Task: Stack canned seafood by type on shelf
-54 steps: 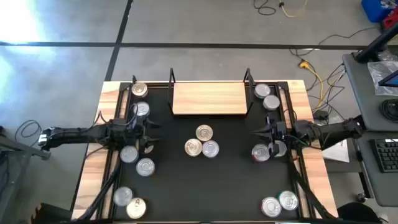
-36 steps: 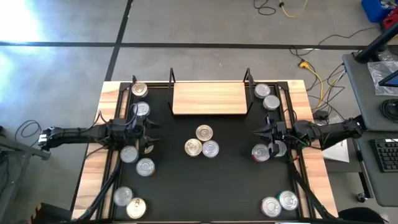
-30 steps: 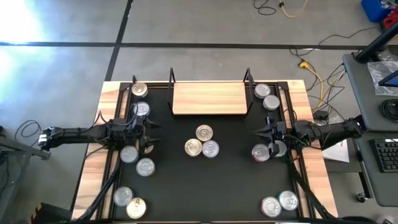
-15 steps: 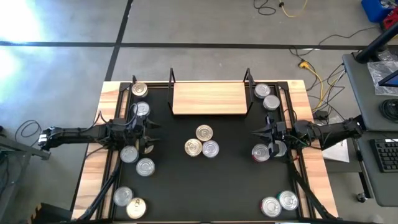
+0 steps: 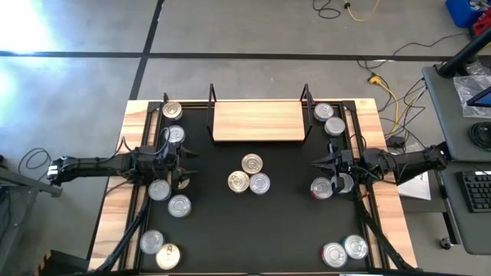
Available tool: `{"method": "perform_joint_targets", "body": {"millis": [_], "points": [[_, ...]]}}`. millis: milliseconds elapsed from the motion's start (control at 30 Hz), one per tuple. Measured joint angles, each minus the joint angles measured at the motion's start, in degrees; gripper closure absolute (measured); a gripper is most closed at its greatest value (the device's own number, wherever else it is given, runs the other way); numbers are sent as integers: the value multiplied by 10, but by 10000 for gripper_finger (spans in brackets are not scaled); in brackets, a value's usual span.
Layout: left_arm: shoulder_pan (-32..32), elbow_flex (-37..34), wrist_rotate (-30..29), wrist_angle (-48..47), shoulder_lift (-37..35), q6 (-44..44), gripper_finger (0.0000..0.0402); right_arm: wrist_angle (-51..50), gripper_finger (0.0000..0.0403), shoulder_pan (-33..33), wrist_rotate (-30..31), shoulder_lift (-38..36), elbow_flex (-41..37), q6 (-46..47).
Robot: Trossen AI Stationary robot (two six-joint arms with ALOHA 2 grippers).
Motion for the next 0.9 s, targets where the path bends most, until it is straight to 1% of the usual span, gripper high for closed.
{"method": "perform_joint_targets", "body": {"millis": [567, 633, 733, 800, 900], "points": [[0, 0, 0, 0, 0, 0, 2, 0, 390, 0, 0, 0, 0, 0], [0, 0, 0, 0, 0, 0, 2, 4, 390, 0, 0, 0, 0, 25], [0, 0, 0, 0, 0, 0, 2, 28, 390, 1, -2, 0, 0, 109], [0, 0, 0, 0, 0, 0, 2, 24, 390, 1, -21, 5, 0, 116], [0, 0, 0, 0, 0, 0, 2, 17, 390, 2, -74, 21, 0, 111]]}}
